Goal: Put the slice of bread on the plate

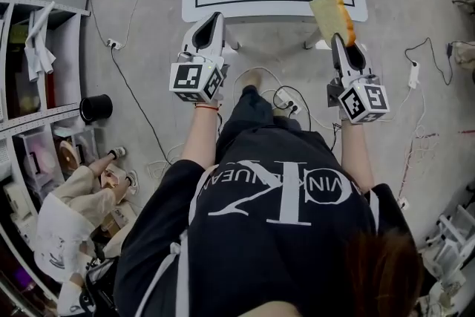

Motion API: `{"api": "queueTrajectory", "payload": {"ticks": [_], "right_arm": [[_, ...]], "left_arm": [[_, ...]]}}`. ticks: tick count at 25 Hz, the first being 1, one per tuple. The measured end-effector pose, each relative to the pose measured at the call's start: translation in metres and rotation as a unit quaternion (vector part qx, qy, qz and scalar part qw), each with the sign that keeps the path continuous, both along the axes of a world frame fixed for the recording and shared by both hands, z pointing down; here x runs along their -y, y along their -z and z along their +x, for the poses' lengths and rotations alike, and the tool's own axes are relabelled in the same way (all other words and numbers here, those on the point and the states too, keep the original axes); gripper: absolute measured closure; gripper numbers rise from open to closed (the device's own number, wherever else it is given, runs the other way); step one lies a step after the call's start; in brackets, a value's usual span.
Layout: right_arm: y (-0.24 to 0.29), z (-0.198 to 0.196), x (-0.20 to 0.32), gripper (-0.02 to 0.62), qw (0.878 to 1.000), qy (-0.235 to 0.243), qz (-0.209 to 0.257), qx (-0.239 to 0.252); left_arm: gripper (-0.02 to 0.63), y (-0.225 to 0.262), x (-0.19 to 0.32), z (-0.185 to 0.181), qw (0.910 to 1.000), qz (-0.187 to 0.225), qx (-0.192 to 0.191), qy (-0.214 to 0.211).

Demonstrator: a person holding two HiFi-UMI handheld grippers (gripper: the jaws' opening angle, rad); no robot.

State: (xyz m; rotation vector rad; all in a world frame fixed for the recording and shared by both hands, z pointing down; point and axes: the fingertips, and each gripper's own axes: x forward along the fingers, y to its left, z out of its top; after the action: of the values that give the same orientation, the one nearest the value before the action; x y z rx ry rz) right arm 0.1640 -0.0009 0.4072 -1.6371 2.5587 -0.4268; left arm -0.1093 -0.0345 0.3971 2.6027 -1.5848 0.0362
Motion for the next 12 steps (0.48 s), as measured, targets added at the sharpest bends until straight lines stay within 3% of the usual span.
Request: {"api": "queueTrajectory", "payload": {"ticks": [12], "right_arm": [[-0.007, -0.029, 0.085, 0.502, 0.999, -0.047, -0.018, 0.008]], "left_arm": [[0.595, -0.006, 0.113, -0.005, 0.9968, -0.012, -0.001, -0.079]]}}
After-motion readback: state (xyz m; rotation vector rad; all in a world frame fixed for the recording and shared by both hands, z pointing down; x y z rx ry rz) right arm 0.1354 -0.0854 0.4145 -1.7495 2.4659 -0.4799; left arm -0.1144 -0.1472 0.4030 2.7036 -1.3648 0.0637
